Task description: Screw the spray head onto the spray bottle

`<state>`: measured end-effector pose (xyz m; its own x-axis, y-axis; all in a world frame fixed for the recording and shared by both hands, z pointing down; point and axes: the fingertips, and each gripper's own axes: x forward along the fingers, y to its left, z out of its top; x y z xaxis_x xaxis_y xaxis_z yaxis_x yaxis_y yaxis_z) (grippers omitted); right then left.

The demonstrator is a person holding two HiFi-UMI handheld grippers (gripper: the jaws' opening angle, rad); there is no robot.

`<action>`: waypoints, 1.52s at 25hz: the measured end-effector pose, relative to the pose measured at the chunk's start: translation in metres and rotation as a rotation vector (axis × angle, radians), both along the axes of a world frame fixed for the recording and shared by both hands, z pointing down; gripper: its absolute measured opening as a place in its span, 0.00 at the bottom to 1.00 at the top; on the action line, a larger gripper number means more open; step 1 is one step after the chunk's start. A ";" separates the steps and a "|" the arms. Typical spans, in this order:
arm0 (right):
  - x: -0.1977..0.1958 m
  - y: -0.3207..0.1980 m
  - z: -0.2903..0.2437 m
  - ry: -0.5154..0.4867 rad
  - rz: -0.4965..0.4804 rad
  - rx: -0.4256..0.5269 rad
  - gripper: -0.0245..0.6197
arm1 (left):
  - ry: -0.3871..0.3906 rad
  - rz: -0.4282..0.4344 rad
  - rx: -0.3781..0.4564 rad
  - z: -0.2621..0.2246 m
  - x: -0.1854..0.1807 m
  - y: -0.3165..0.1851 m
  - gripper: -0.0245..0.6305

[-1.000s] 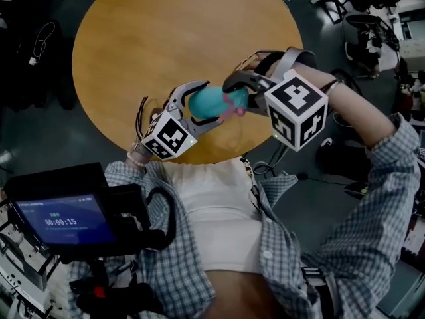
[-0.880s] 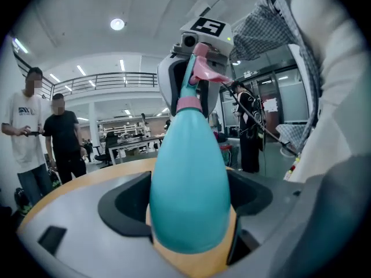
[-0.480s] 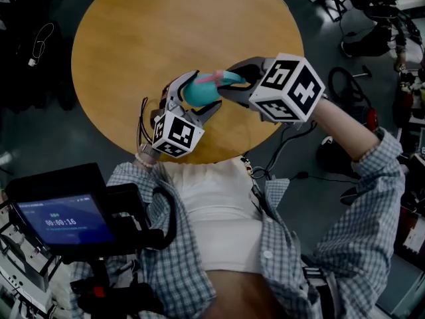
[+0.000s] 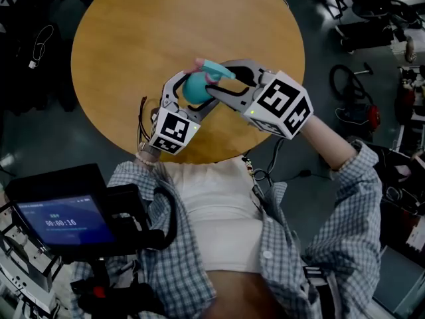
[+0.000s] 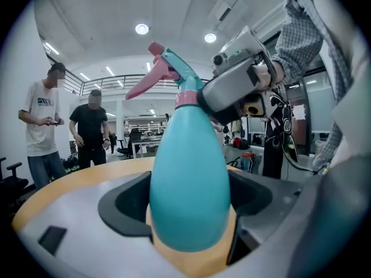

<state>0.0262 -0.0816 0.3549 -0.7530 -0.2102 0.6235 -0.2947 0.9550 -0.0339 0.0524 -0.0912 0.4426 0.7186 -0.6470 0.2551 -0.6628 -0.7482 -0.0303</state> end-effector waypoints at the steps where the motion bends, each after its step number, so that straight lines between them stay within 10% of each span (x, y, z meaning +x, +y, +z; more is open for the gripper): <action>1: -0.001 0.000 0.001 -0.032 0.005 0.001 0.27 | 0.007 0.006 -0.005 0.001 0.000 0.000 0.67; 8: -0.001 0.001 0.030 -0.175 0.131 0.028 0.27 | 0.016 0.033 -0.061 0.026 -0.001 0.011 0.67; 38: -0.014 0.035 0.098 -0.206 0.146 0.090 0.27 | -0.106 0.053 -0.182 0.116 -0.005 0.031 0.67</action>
<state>0.0120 -0.0470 0.4525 -0.8198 -0.3733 0.4341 -0.4250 0.9048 -0.0246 0.0478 -0.0606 0.5582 0.7134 -0.5452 0.4403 -0.6226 -0.7815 0.0410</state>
